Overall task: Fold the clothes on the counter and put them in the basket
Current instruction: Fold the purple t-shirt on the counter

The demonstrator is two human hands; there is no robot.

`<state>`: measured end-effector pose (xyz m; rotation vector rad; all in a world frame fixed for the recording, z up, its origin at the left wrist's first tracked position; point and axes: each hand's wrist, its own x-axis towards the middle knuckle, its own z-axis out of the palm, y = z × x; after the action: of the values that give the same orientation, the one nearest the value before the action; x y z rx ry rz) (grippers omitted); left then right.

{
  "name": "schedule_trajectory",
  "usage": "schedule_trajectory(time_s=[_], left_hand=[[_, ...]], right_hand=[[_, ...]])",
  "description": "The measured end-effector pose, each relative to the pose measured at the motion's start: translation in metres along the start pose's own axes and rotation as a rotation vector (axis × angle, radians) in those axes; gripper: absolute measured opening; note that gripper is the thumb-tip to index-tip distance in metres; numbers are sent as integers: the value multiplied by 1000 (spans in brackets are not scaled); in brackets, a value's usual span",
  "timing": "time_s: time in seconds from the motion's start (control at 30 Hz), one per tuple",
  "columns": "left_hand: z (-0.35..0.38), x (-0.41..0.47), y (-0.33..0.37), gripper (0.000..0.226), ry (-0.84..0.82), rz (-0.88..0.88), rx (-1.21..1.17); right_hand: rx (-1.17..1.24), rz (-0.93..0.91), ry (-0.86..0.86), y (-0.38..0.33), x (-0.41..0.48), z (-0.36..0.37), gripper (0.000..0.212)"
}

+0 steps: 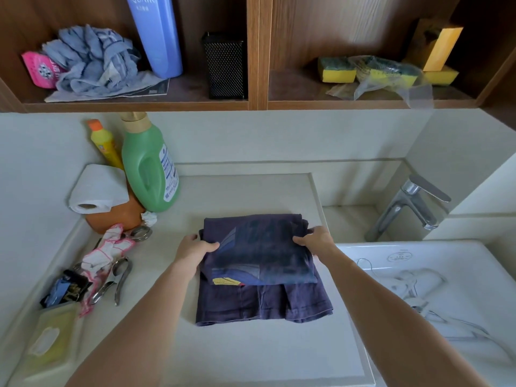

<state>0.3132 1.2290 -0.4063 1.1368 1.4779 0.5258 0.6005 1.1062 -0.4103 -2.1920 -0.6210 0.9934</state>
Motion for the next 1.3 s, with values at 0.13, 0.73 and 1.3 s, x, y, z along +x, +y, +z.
schedule_trajectory(time_s=[0.13,0.73,1.3], left_hand=[[-4,-3,10,28,-89,-121,65],[-25,-34,-4,22,-215,71,-30],[36,-62,-22,52,-152,8,-168]], right_hand=[[19,-25,-109,-9,0,-8,18],[476,-106,-246,24,-26,-38,21],[221,-232,73,51,-24,-7,96]])
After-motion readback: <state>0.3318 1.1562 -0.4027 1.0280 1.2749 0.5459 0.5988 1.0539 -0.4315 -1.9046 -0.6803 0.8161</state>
